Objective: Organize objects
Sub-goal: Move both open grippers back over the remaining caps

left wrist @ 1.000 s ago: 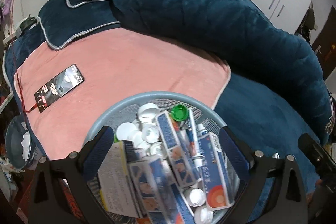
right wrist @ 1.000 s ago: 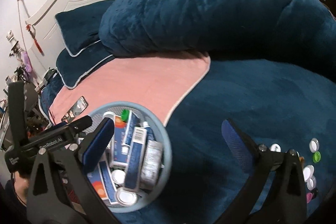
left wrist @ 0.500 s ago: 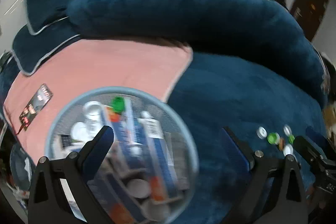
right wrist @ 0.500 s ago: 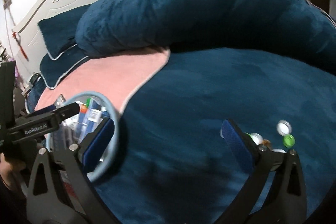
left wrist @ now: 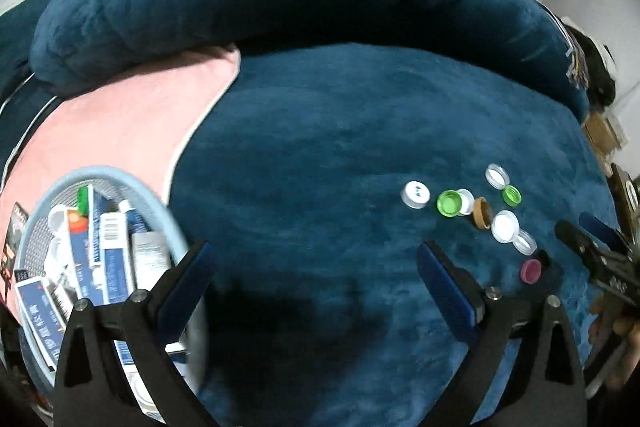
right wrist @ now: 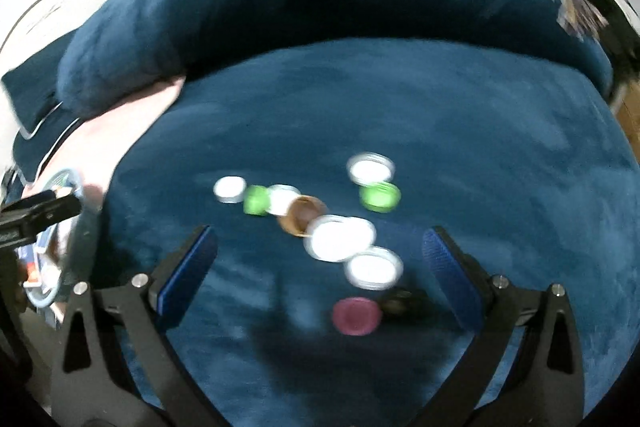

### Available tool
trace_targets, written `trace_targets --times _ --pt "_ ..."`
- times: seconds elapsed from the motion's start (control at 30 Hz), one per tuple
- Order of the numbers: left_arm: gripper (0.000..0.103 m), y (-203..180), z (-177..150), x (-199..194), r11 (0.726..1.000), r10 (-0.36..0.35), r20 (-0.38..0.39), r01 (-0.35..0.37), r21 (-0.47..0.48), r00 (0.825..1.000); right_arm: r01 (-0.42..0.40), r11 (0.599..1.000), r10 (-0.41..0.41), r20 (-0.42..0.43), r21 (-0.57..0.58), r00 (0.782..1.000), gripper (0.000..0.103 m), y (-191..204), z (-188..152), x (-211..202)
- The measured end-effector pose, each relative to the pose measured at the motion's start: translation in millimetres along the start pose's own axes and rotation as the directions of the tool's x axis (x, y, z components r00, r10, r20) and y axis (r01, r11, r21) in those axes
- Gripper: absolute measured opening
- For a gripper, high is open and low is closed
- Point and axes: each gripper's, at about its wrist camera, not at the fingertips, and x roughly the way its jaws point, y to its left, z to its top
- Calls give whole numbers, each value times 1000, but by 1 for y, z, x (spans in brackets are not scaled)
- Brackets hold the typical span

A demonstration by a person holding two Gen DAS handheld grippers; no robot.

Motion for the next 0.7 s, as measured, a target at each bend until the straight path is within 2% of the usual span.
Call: trace_targets --times 0.1,0.2,0.5,0.57,0.63,0.7 --pt "101 -12 -1 7 1000 3 -16 -3 30 1000 24 998 -23 -26 53 999 103 -23 3 14" --pt "101 -22 -2 15 999 13 -37 -11 50 999 2 995 3 -48 98 999 103 -33 7 31" --pt "101 -23 -1 35 999 19 -87 -14 49 996 36 984 -3 -189 173 982 103 -29 26 103" --pt "101 -22 1 38 999 18 -87 -15 45 996 -9 984 48 -218 177 975 102 -21 20 111" --pt "101 -21 2 40 999 15 -89 -11 40 996 -85 988 113 -228 131 967 100 -4 10 109" --pt "101 -19 3 41 999 7 -93 -4 33 996 -204 977 213 -239 62 947 98 18 -3 100"
